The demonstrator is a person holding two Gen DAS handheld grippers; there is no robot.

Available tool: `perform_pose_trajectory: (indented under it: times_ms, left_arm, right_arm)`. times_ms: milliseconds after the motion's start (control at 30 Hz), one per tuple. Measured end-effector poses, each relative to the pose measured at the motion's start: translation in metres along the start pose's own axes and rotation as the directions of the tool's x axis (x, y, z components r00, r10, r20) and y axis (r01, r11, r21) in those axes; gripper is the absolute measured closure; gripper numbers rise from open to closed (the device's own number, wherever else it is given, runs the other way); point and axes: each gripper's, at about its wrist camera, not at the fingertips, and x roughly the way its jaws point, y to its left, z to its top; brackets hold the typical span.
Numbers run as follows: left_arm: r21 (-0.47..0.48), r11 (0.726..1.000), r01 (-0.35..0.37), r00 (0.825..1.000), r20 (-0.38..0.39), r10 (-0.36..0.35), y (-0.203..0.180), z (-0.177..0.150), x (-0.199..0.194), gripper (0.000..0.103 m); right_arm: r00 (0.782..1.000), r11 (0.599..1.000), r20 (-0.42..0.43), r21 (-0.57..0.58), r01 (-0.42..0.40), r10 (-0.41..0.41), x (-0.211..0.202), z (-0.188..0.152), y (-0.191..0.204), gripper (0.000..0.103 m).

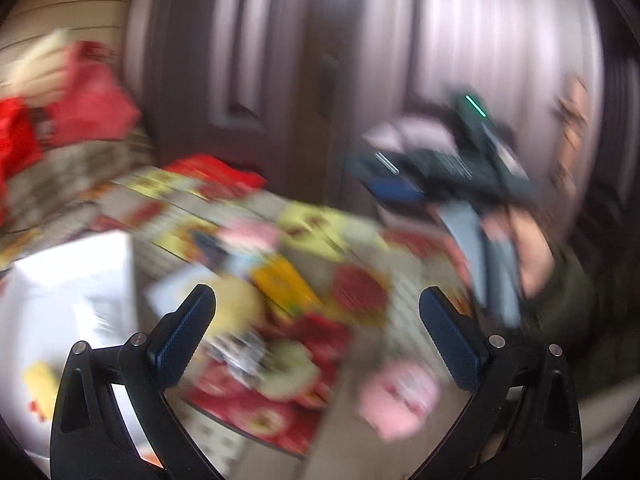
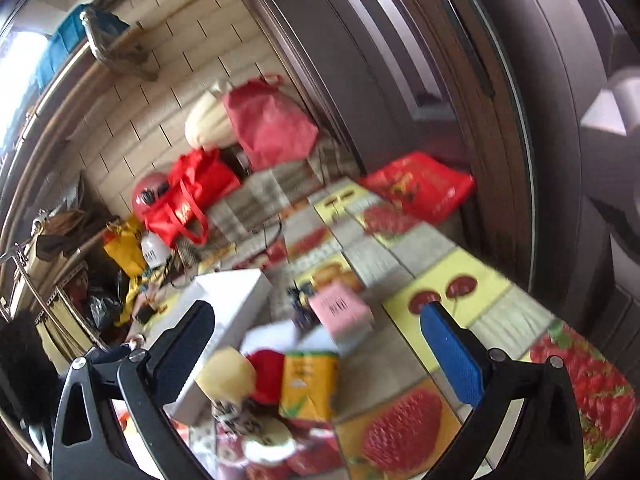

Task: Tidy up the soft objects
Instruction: 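Move both open tools back toward the remaining soft items, then grasp the pink plush pig with the left tool while the right tool grasps the yellow tissue pack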

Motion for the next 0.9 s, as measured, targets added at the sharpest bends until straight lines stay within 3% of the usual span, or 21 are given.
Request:
perform_pose_trajectory:
  times_ms: [67, 133, 333, 433, 467, 567, 733, 900]
  left_arm:
    - [0.066, 0.995, 0.071, 0.993, -0.095, -0.064, -0.016, -0.015, 0.019, 0.001]
    - [0.119, 0.987, 0.105, 0.979, -0.186, -0.082, -0.033, -0.027, 0.038, 0.001]
    - [0.164, 0.976, 0.141, 0.95, -0.3, -0.087, -0.059, -0.044, 0.071, 0.003]
    - [0.178, 0.972, 0.154, 0.937, -0.339, -0.086, -0.066, -0.051, 0.079, 0.026]
    - [0.183, 0.97, 0.162, 0.931, -0.354, -0.089, -0.065, -0.054, 0.085, 0.042]
    - [0.198, 0.966, 0.165, 0.933, -0.35, -0.087, -0.065, -0.055, 0.084, 0.043]
    - [0.172, 0.965, 0.2, 0.945, -0.295, -0.144, -0.055, -0.047, 0.063, 0.043]
    - [0.184, 0.956, 0.228, 0.957, -0.223, -0.185, -0.051, -0.036, 0.038, 0.043]
  right_arm:
    - [1.0, 1.0, -0.015, 0.021, 0.0, 0.001, 0.001, -0.003, -0.009, 0.0]
    - [1.0, 0.999, -0.023, 0.043, -0.006, 0.007, 0.0, -0.005, -0.016, 0.0]
    - [0.996, 1.0, -0.091, 0.016, -0.011, 0.012, 0.012, -0.016, -0.016, 0.0]
    - [0.988, 1.0, -0.151, -0.022, -0.013, 0.01, 0.027, -0.025, -0.008, 0.0]
    - [0.986, 0.999, -0.168, -0.043, -0.006, -0.002, 0.033, -0.029, -0.005, 0.0]
    - [0.975, 0.991, -0.215, -0.129, 0.018, -0.046, 0.046, -0.038, 0.004, 0.0]
    - [0.959, 0.97, -0.267, -0.244, 0.025, -0.092, 0.063, -0.054, 0.016, 0.0]
    - [0.94, 0.959, -0.328, -0.284, 0.001, -0.099, 0.085, -0.062, 0.025, 0.013]
